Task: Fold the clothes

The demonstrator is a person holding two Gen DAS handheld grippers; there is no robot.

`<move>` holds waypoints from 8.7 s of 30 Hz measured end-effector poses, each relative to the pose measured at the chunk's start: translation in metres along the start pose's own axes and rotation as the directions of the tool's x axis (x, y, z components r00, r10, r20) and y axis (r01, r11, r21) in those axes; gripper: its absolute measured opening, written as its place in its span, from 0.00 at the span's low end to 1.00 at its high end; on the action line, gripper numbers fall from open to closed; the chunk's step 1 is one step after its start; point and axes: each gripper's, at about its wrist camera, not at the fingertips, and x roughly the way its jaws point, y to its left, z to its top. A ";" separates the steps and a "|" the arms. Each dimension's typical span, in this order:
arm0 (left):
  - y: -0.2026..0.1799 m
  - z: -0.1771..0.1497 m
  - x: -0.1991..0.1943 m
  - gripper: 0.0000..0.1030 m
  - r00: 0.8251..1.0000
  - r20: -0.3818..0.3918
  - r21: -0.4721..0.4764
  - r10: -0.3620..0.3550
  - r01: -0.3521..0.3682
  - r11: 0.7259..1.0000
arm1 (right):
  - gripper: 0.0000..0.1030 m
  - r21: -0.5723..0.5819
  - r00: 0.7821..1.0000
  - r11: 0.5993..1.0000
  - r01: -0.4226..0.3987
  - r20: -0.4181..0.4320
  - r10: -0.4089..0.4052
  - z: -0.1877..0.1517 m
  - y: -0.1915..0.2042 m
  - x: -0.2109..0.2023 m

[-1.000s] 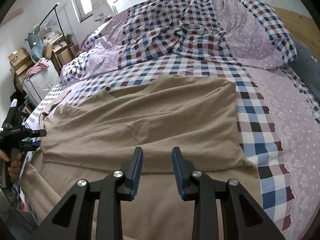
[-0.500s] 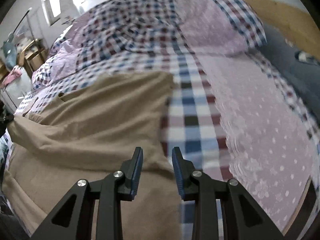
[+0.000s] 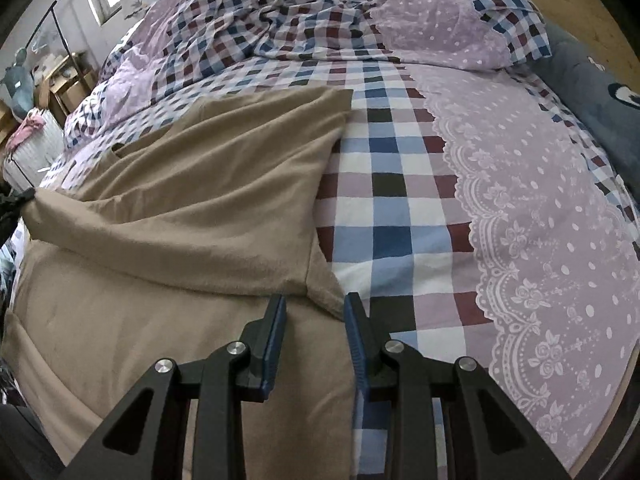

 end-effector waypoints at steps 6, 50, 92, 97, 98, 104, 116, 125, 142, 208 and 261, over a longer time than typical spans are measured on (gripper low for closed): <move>0.030 -0.008 0.014 0.09 0.999 -0.021 -0.111 -0.029 0.027 0.993 | 0.31 0.052 0.999 0.998 -0.022 0.030 0.021 0.007 -0.007 -0.007; 0.037 -0.001 0.009 0.80 0.992 0.022 -0.128 -0.121 0.123 0.984 | 0.07 0.180 0.936 0.933 0.311 0.110 -0.334 0.154 -0.020 0.051; 0.011 -0.036 0.026 0.49 0.997 -0.039 -0.244 0.067 -0.075 0.967 | 0.40 -0.244 0.947 0.962 0.120 0.319 -0.037 -0.001 0.132 -0.035; 0.024 -0.039 0.027 0.08 0.995 -0.043 -0.303 0.092 -0.101 0.948 | 0.40 -0.302 0.946 0.941 0.152 0.319 -0.051 -0.003 0.141 -0.026; 0.026 -0.040 0.025 0.05 0.996 -0.035 -0.317 0.084 -0.090 0.944 | 0.40 -0.305 0.948 0.940 0.151 0.313 -0.050 -0.003 0.141 -0.024; 0.017 -0.048 0.003 0.04 0.996 0.029 -0.329 0.089 -0.074 0.941 | 0.40 -0.313 0.948 0.936 0.162 0.314 -0.059 -0.002 0.139 -0.022; 0.024 -0.057 -0.005 0.55 0.999 0.026 -0.340 0.031 -0.020 0.940 | 0.40 -0.317 0.953 0.936 0.152 0.297 -0.054 0.000 0.138 -0.018; 0.013 -0.057 0.006 0.21 0.982 -0.047 -0.245 0.180 -0.186 0.952 | 0.40 -0.318 0.954 0.937 0.145 0.297 -0.047 0.001 0.139 -0.016; 0.019 -0.051 -0.018 0.03 0.993 0.001 -0.301 0.116 -0.110 0.947 | 0.41 -0.311 0.952 0.937 0.158 0.299 -0.061 0.005 0.134 -0.015; -0.174 0.012 -0.089 0.03 0.983 0.118 0.665 -0.142 0.028 0.746 | 0.47 -0.181 0.945 0.979 -0.096 0.292 0.146 0.027 0.123 -0.033; -0.013 -0.092 -0.023 0.01 0.852 0.163 0.386 0.497 -0.519 0.763 | 0.05 -0.372 0.899 0.928 0.026 0.415 0.141 0.021 0.187 -0.085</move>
